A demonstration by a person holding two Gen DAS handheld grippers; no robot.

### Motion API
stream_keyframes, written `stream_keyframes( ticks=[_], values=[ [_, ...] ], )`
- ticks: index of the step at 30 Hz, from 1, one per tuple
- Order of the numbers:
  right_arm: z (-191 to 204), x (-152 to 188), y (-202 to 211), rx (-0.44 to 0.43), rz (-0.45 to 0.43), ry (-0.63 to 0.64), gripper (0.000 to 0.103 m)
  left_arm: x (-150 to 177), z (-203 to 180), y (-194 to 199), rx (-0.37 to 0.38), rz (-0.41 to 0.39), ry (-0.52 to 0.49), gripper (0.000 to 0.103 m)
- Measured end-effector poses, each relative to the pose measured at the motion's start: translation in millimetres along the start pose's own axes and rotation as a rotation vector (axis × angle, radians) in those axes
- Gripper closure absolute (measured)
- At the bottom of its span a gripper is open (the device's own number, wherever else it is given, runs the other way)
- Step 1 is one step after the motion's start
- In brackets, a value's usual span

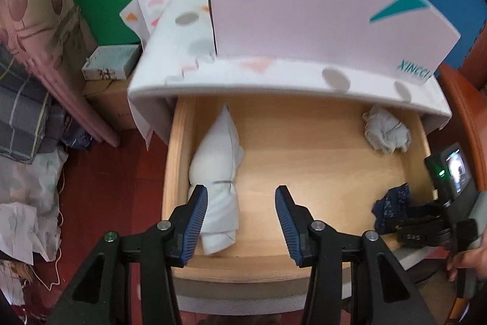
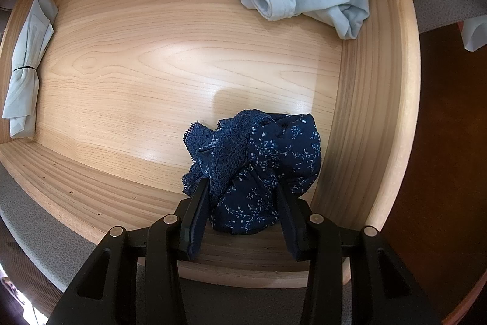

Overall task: Take underwear out of drawer
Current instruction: 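Move the open left gripper back over the drawer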

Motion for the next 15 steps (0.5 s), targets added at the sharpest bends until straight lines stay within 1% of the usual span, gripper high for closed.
stream_keyframes(
  ticks=[4,8,12,15],
  values=[
    [0.3,-0.4,-0.1,0.000,0.000,0.000,0.063,14.1,-7.1,-15.0,-0.020,0.011,-0.009,0.056],
    [0.4,-0.2,-0.2,0.001,0.000,0.000,0.063,22.4,-14.1,-23.5,-0.018,0.012,-0.014,0.056],
    [0.5,0.0,-0.3,0.001,0.001,0.000,0.063,21.8,-18.4,-23.3,-0.053,-0.013,-0.038,0.056],
    [0.6,0.0,-0.4,0.001,0.001,-0.001,0.063,23.3,-18.2,-23.9,-0.056,-0.020,-0.041,0.056]
  ],
)
Point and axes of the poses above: each gripper's, at about its wrist camera, not at the fingertips, and y roughly against the way its jaws point, z to its left, x to its underside, the point moved 6 cm from there along -y, roughly the way its jaws point, and after that the axes turned 4 degrees about z, right-handed, at the moved point
